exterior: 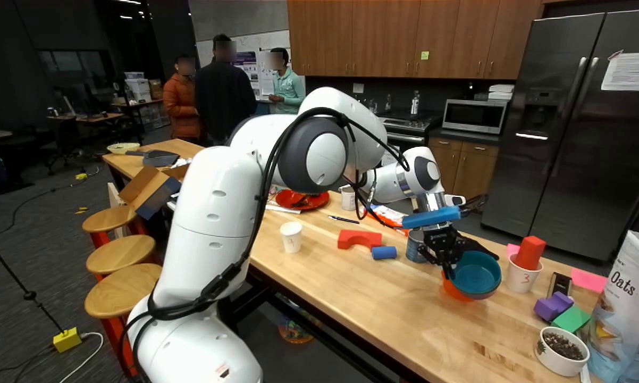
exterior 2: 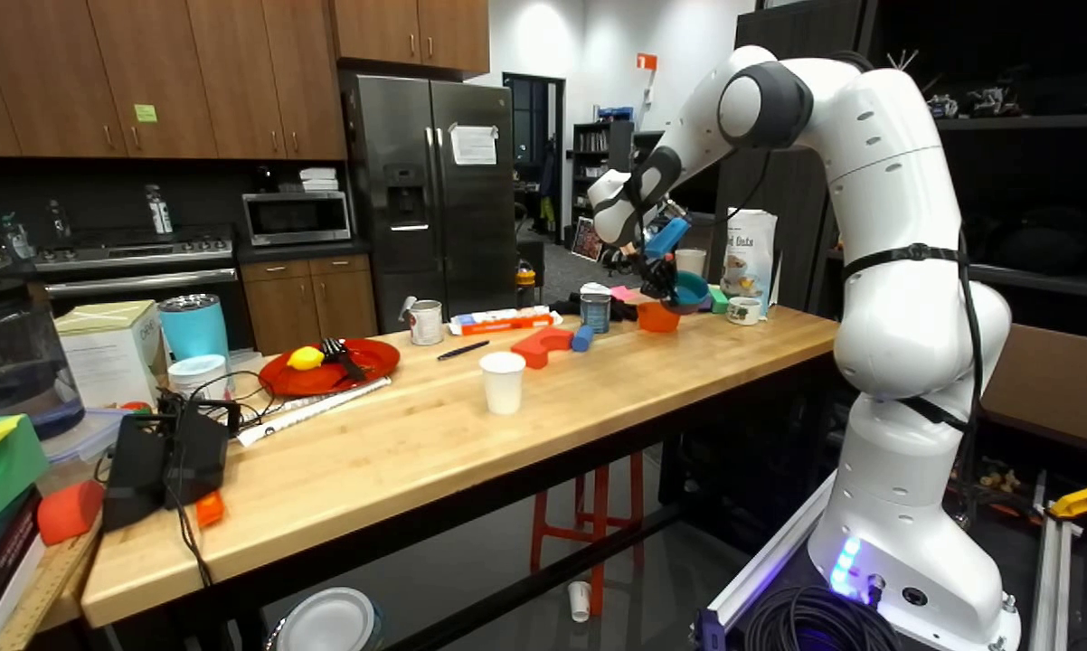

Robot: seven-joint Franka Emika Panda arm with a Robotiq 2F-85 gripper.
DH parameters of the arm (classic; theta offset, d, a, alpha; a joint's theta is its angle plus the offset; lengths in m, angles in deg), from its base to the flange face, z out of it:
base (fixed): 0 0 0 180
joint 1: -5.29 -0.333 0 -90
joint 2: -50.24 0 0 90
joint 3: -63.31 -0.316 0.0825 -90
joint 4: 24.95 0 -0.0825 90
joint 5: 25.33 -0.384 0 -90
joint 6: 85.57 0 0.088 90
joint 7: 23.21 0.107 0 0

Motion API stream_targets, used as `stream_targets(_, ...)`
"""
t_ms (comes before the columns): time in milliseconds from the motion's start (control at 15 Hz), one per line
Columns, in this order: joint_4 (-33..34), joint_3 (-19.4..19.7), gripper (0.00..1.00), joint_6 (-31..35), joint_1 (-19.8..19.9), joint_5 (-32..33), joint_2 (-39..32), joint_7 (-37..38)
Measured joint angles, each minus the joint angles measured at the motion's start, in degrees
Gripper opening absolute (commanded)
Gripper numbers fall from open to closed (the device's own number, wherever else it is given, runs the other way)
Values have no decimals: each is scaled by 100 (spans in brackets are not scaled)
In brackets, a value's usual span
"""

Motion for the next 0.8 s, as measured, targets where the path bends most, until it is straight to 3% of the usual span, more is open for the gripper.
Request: stream_targets(800,15,-6,2,426,-17,391,250,-362)
